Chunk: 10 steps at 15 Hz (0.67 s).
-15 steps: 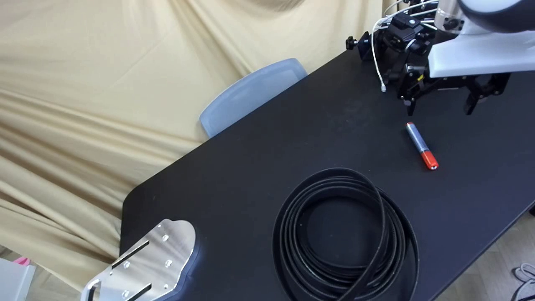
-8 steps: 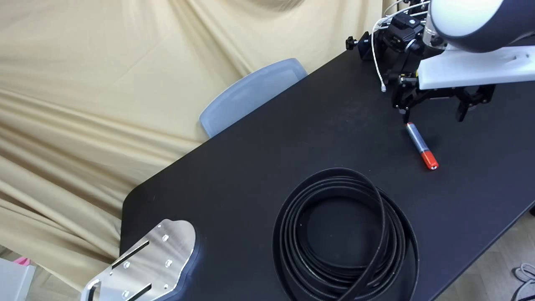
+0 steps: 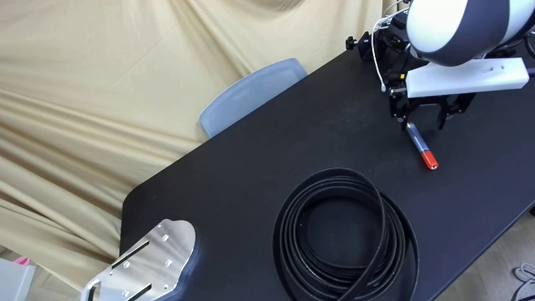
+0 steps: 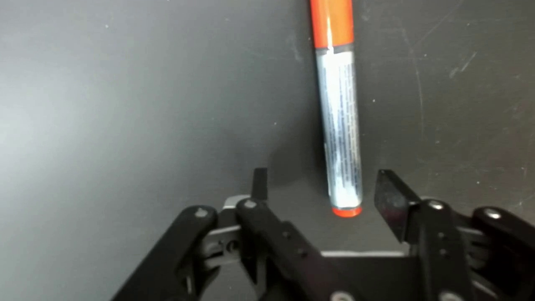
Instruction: Move the marker away from you
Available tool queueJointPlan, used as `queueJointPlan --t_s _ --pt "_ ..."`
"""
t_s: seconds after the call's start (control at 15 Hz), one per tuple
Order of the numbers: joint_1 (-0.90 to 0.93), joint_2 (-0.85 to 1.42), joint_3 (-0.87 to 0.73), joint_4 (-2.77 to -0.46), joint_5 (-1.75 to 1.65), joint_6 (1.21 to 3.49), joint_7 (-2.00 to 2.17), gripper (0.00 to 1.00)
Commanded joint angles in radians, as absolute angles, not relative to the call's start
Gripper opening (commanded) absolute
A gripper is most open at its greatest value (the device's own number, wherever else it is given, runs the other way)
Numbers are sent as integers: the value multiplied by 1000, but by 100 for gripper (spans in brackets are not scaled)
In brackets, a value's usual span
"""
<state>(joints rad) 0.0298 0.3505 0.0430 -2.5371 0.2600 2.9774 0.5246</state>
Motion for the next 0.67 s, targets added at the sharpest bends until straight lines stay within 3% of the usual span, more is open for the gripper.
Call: queueJointPlan --t_s 0.0,0.33,0.4,0.6 --pt "52 400 27 -2489 288 2984 496 39" --pt "67 391 19 -2487 286 2990 490 5" --pt "70 374 17 -2497 285 2993 488 1" --pt "97 322 -9 -2519 265 2985 493 6"
